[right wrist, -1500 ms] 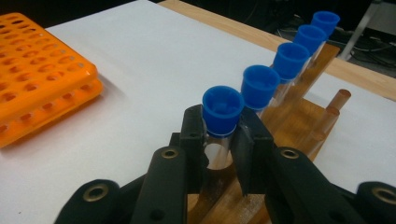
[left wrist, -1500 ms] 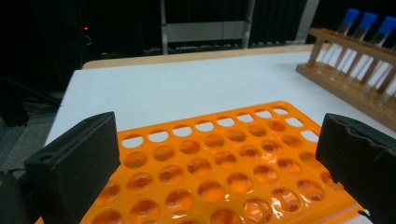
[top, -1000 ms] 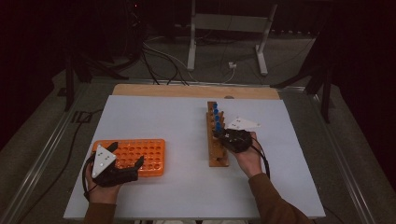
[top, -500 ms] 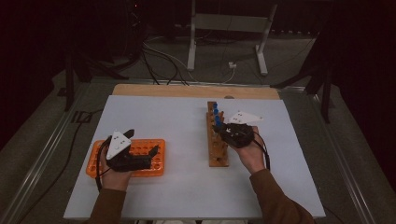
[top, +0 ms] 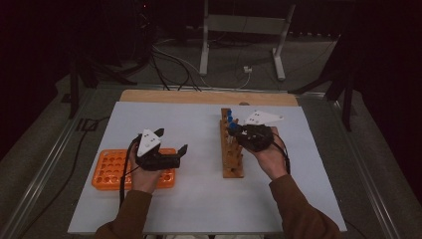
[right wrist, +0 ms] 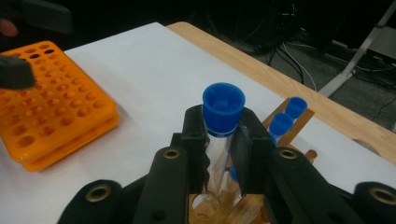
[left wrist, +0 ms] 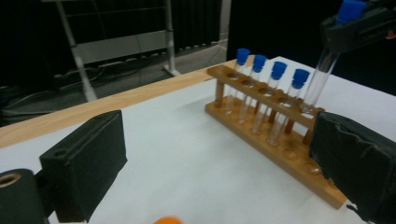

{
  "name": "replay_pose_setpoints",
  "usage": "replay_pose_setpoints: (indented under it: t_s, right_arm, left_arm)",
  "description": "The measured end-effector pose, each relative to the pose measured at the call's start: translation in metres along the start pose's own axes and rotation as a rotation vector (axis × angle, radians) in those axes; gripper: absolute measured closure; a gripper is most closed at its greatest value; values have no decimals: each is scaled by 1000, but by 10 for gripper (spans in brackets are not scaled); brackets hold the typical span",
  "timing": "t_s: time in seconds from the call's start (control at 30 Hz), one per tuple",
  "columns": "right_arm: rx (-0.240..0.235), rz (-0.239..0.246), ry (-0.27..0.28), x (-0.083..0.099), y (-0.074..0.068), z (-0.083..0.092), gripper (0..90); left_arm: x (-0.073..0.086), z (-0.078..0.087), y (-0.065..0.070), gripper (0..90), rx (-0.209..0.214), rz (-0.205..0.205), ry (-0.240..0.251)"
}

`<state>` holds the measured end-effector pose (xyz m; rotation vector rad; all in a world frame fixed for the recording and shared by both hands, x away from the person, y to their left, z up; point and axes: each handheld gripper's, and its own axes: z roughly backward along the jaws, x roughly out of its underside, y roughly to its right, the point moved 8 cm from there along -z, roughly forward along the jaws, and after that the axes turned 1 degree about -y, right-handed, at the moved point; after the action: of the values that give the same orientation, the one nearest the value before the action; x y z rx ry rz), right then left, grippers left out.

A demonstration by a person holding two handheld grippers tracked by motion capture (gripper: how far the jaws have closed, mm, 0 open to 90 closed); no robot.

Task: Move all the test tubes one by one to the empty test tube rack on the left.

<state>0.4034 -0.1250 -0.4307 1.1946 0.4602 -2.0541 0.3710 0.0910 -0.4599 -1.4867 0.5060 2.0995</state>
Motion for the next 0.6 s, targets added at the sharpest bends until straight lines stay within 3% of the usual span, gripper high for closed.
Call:
replay_pose_setpoints:
  t_s: [0.3, 0.5, 0.6]
  right_arm:
    - [1, 21, 17, -13, -3, 5, 762]
    - [-16, 16, 6, -13, -10, -5, 761]
    - [-31, 17, 6, -14, -16, -10, 762]
  left_arm:
    - [-5, -18, 14, 75, 34, -20, -16]
    - [-4, -27, 22, 99, 63, -3, -21]
    - [-5, -30, 27, 163, 82, -6, -32]
